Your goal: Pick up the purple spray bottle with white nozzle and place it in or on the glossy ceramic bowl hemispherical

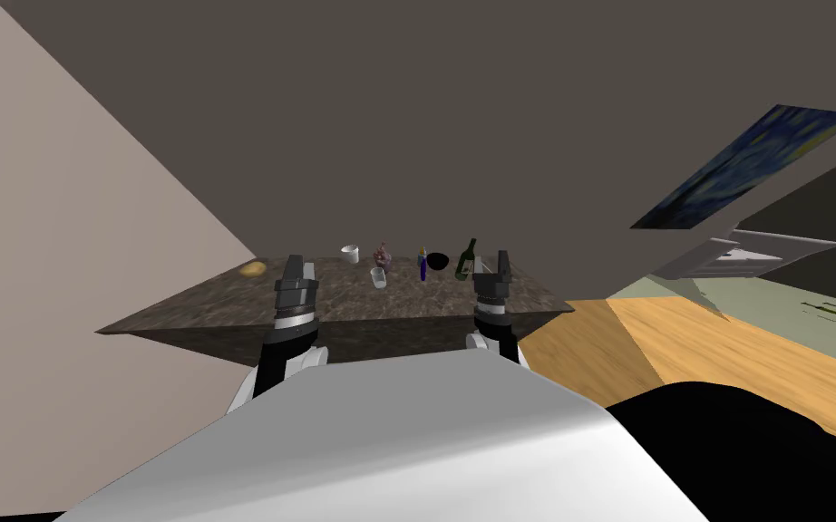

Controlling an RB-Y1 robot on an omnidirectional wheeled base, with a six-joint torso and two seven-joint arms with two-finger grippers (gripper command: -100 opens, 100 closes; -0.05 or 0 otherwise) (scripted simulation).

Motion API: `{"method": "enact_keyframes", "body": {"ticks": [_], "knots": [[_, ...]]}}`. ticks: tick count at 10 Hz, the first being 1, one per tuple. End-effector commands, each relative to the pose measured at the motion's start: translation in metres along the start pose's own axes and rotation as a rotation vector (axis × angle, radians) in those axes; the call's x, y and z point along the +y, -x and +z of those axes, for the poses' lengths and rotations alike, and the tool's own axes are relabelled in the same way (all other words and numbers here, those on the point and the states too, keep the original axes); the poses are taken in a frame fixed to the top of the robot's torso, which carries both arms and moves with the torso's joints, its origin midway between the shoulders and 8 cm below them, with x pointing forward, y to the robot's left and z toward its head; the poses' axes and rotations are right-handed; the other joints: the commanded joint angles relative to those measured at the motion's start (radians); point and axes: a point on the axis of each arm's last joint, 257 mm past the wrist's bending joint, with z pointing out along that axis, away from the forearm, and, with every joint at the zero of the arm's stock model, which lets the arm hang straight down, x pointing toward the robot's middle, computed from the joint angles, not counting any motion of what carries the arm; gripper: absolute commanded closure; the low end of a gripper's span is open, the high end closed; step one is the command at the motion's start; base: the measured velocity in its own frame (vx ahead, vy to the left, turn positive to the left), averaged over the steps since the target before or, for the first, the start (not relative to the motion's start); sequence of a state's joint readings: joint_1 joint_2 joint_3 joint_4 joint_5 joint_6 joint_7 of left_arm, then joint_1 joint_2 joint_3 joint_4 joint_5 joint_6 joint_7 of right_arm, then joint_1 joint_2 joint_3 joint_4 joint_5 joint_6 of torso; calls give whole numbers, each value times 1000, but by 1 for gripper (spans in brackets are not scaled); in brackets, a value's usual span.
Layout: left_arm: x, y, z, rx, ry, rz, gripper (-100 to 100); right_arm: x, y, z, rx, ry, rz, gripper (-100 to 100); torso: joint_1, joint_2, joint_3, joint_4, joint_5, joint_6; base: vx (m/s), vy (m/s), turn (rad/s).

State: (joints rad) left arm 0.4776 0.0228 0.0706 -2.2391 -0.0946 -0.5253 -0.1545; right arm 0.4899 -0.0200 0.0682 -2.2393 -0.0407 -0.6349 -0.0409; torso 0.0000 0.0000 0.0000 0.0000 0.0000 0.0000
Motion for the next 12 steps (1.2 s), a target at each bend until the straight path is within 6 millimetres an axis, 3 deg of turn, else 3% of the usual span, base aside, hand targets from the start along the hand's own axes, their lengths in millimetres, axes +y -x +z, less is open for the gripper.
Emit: {"method": "enact_keyframes", "body": {"ticks": [1, 7, 9, 12], "knots": [[0, 0, 0, 0, 0, 0, 0, -10, -4, -2, 46, -29, -30, -100, 0, 0, 0, 0, 0, 0, -1, 18, 61], [0, 0, 0, 0, 0, 0, 0, -62, -4, -15, 166, -167, -177, -100, 3, 0, 0, 0, 1, 0, -5, 48, 80], [0, 0, 0, 0, 0, 0, 0, -96, 4, -25, 218, -255, -277, -100, 4, 0, 0, 0, 1, 0, -3, 84, 148], [0, 0, 0, 0, 0, 0, 0, -131, 19, -36, 266, -347, -391, -100, 6, 1, 0, 0, 1, 0, -10, 93, 141]]}}
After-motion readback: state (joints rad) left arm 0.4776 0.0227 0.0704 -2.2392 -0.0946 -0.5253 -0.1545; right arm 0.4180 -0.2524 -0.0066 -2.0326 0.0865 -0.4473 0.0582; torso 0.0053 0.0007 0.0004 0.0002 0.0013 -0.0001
